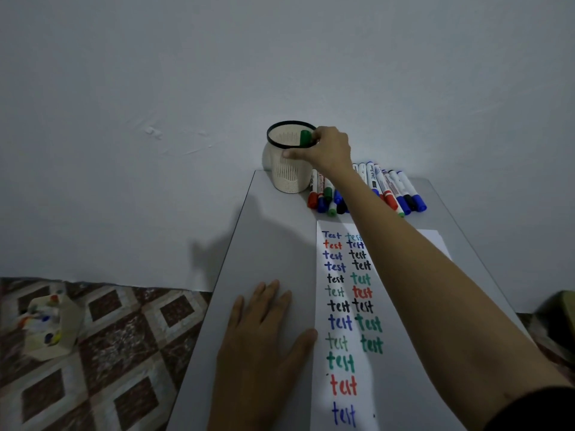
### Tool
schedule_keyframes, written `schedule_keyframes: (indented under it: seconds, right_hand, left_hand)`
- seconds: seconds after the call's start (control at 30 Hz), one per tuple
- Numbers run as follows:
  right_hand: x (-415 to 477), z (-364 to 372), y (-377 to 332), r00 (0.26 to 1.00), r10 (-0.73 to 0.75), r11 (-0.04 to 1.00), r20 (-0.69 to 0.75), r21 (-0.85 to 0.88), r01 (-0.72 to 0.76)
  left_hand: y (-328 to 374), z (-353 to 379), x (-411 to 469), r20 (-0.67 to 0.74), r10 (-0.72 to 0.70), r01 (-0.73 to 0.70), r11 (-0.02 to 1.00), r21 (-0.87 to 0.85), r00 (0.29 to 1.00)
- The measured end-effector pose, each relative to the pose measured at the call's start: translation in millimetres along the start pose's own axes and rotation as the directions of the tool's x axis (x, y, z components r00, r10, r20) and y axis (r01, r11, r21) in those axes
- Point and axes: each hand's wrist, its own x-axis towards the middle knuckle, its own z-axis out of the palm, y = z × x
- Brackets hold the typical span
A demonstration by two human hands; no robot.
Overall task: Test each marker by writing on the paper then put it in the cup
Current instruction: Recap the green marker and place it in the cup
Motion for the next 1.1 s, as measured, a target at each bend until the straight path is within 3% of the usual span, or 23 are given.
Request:
schedule_keyframes:
  seconds: [0.13,0.43,1.1]
  right_hand:
    - [-21.4,-2.3,-10.9,0.999,-0.053,0.998,0.004,-0.021,0.054]
    - [-92.9,-14.4,-16.7,0.992,-0.097,0.991,0.08,0.1,0.089]
    - [-117.6,-22.0,-6.4,0.984,-0.169,0.976,0.061,0.149,0.159]
  left_hand:
    - [1.7,-3.1,0.1,0.002,0.014,-0.014,1.0,0.009,1.0]
    - [1.6,-3.9,1.1,0.027,-0.019,0.019,1.0,0.009,0.999]
    - [5.1,-6.6,-0.2,0.031,-0.035,0.034,0.998,0.044,0.999]
